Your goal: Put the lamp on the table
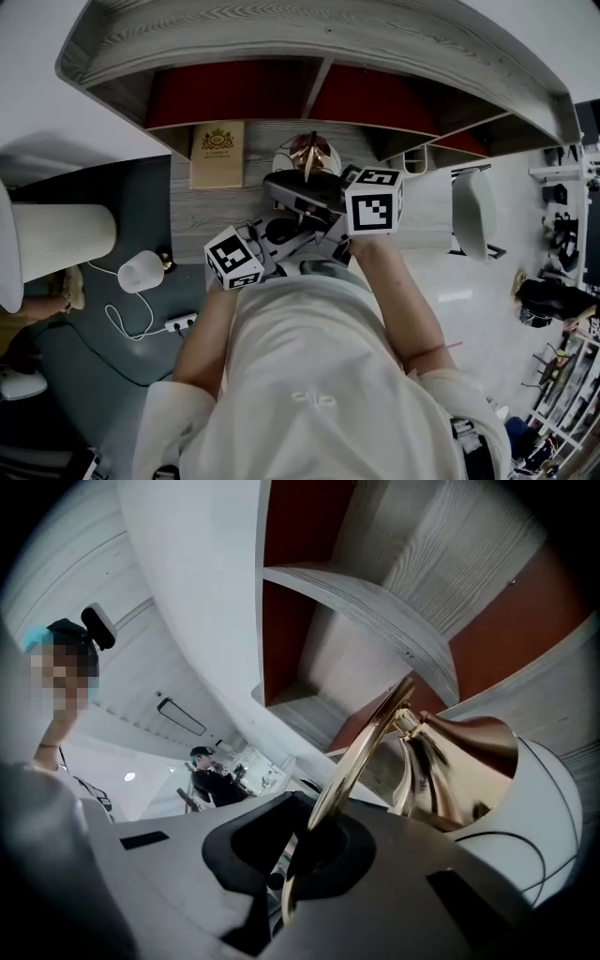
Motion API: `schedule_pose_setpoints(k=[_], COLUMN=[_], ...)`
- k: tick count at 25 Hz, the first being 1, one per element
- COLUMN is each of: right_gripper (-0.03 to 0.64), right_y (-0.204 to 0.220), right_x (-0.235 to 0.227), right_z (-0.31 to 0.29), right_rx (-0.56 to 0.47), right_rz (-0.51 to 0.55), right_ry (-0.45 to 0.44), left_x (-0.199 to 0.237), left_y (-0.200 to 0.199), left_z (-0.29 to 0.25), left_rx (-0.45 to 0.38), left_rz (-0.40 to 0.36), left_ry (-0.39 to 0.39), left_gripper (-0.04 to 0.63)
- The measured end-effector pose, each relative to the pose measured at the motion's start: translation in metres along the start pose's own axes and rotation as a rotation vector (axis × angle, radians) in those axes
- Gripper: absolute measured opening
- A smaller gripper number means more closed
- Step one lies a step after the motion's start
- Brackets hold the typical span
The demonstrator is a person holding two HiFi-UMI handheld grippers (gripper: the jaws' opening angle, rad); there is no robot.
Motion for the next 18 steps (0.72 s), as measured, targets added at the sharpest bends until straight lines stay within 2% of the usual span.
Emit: schedule_pose_setpoints(k=[8, 13, 18], right_gripper=[0.028, 0.116, 0.141], right_y=[0.007, 0.006, 0.005], right_x=[0.000, -0.002, -0.003], right_z=[0.011, 0.017, 0.028], right_rx=[-0.017, -0.069, -0.133], right_rz=[0.031, 0.006, -0.029], right_ry=[0.054, 0.021, -0.020], left_x=[-0.006, -0.004, -0.006], left_y=[0.000, 0.002, 0.001], left_z=[-0.009, -0.008, -0.010], left_rx=[0.012, 0.011, 0.015], left_rz=[-0.012, -0.007, -0.009], left_ry=[0.034, 0.039, 0.035], left_gripper=[0.015, 0.015, 0.015])
Point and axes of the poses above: the fingertips, and each gripper's own axes: z backward along the fingers, x to its left, y out of its underside, the point moved 4 cm from there along z, backward along the fingers, and after that the axes turned 14 degrees about x, right-handed, at the moved point
